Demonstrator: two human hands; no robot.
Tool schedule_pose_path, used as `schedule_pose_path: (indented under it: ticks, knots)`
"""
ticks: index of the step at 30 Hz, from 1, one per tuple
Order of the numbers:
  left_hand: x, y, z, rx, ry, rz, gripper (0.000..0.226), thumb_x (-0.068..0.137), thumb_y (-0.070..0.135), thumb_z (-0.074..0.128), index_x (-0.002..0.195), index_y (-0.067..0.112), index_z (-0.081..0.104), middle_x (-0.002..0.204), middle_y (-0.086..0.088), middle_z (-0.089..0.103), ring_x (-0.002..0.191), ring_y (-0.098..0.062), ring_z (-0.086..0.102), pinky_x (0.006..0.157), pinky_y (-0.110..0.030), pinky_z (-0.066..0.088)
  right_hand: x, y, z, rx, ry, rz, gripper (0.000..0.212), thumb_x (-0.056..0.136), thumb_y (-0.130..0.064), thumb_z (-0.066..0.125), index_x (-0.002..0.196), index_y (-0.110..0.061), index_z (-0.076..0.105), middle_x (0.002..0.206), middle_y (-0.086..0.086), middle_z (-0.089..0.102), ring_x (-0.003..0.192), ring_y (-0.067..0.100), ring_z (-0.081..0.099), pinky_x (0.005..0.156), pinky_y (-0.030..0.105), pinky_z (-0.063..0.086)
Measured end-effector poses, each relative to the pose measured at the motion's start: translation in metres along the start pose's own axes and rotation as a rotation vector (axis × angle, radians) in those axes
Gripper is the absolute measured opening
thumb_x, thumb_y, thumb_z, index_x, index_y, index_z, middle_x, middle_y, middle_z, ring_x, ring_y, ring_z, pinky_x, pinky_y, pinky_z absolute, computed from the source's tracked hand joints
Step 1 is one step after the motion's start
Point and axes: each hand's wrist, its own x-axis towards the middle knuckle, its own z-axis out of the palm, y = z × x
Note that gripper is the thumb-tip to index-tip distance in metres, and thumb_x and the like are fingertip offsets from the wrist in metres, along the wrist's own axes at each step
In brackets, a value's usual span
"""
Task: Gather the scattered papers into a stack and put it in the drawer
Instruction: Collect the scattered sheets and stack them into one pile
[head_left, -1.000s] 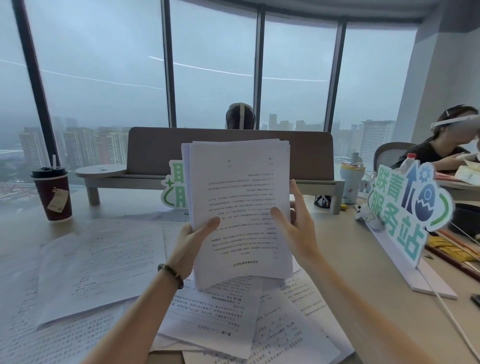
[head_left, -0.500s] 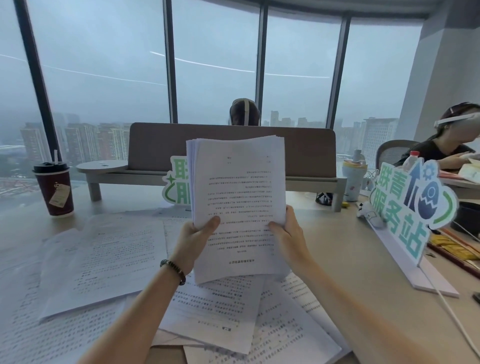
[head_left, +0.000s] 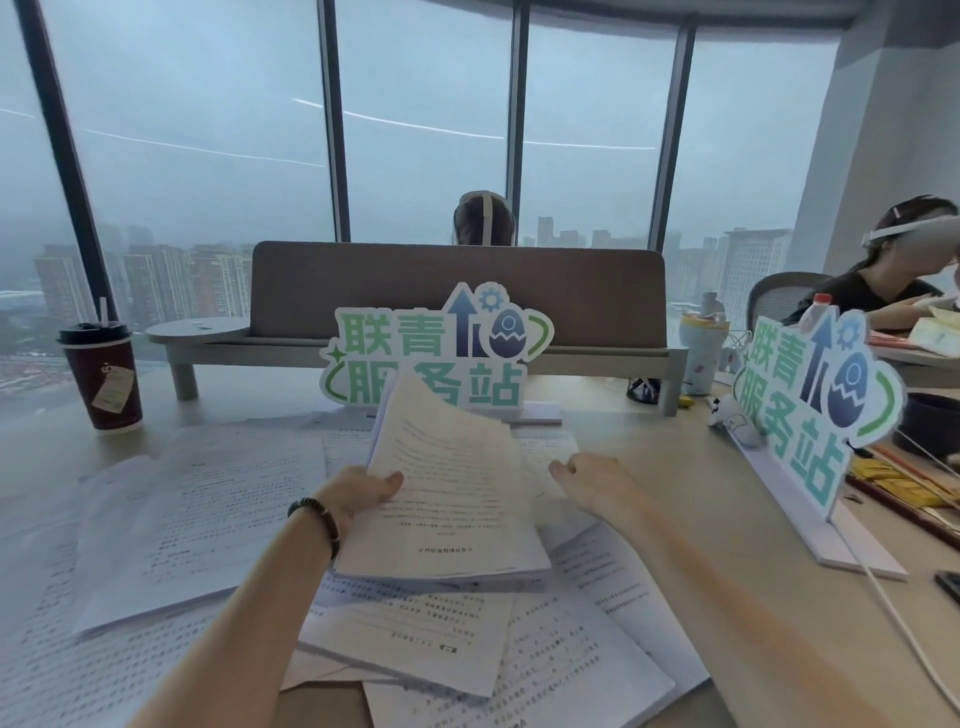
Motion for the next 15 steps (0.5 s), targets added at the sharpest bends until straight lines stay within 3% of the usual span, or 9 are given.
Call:
schedule_pose_path:
  ticks: [3, 8, 15]
  knots:
    - [0.025, -0.013, -0.007, 0.183, -0.009, -0.026, 0.05, 0.091, 0.033, 0.068, 0.125, -0.003, 0.06, 0.119, -0.021, 0.067, 0.107, -0.039, 0.065, 0.096, -0.051, 0.052, 0.005, 0.006, 0.01, -0.156, -0.056, 0.006, 0.05, 0.1, -0.045, 0.041, 0.13, -0.007, 0.056, 0.128, 0.013, 0.062, 0.114, 0.028, 0.059, 0.089, 0.034, 0.05]
    - [0.015, -0.003, 0.001, 0.304, 0.011, -0.01, 0.049, 0.095, 0.036, 0.06, 0.126, -0.002, 0.058, 0.123, -0.021, 0.064, 0.112, -0.038, 0.063, 0.098, -0.048, 0.052, 0.009, 0.013, 0.009, -0.163, -0.038, 0.039, 0.052, 0.098, -0.046, 0.048, 0.134, -0.008, 0.054, 0.133, 0.013, 0.06, 0.12, 0.029, 0.056, 0.093, 0.033, 0.048]
    - [0.014, -0.002, 0.004, 0.252, 0.024, -0.026, 0.048, 0.094, 0.034, 0.063, 0.126, -0.001, 0.057, 0.121, -0.02, 0.065, 0.109, -0.037, 0.064, 0.097, -0.049, 0.052, 0.012, 0.019, 0.005, -0.022, -0.035, 0.092, 0.047, 0.095, -0.045, 0.058, 0.12, -0.006, 0.063, 0.115, 0.008, 0.068, 0.101, 0.023, 0.063, 0.073, 0.028, 0.046]
